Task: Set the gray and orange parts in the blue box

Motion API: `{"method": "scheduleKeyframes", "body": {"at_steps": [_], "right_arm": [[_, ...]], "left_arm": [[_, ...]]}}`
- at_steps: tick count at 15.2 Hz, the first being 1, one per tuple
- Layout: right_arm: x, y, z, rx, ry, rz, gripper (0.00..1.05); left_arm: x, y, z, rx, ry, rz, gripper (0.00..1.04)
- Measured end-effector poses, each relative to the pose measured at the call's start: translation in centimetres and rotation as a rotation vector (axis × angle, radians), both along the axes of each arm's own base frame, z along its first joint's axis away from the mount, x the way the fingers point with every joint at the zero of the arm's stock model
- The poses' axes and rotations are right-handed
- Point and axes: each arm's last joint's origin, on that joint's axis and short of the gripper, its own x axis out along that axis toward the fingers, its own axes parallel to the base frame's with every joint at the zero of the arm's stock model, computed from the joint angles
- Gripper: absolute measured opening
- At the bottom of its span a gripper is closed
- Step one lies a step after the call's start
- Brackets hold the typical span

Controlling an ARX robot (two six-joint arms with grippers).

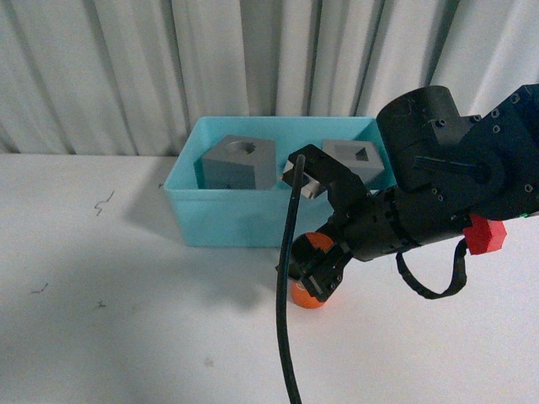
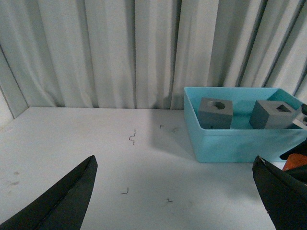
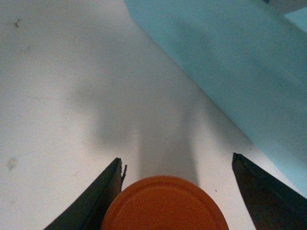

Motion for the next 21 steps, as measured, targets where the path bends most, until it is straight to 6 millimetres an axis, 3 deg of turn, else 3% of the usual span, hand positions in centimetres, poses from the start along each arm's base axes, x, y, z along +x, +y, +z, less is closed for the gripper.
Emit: {"method": "scheduleKeyframes", "body": {"at_steps": [2,5,7,10,13,15,17,21], "right_arm": [[0.0,0.3,0.1,0.015,0.004,0.001,0.48],[-0.6,0.1,0.3,0.031,-0.012,-0.010,0.46],[-2.1,-0.5,1.7,0.059,-0.057,-0.018,0.46],[-5.3,-2.8,6.4,0.092,-0.176,-0.046,0.46],[-6.4,-8.5,12.9,0.097,-0.400,-0.223,0.46],[-4.8,-12.1,16.8,0.096,-0.552,-0.352,0.46],[-1.5,-13.2,17.8,0.123,-0.593,-0.441,0.46],[6.1,-8.8,16.0,0.224,-0.551,-0.494,0.46]], "left_arm": [[0.0,0.0,0.0,0.000,0.000,0.000,0.98],[0.0,0.0,0.0,0.000,0.000,0.000,0.98],[0.0,0.0,0.0,0.000,0.000,0.000,0.98],[0.0,0.0,0.0,0.000,0.000,0.000,0.98],[0.0,0.0,0.0,0.000,0.000,0.000,0.98],[0.0,0.0,0.0,0.000,0.000,0.000,0.98],[0.0,0.0,0.0,0.000,0.000,0.000,0.98],[0.0,0.0,0.0,0.000,0.000,0.000,0.98]]}}
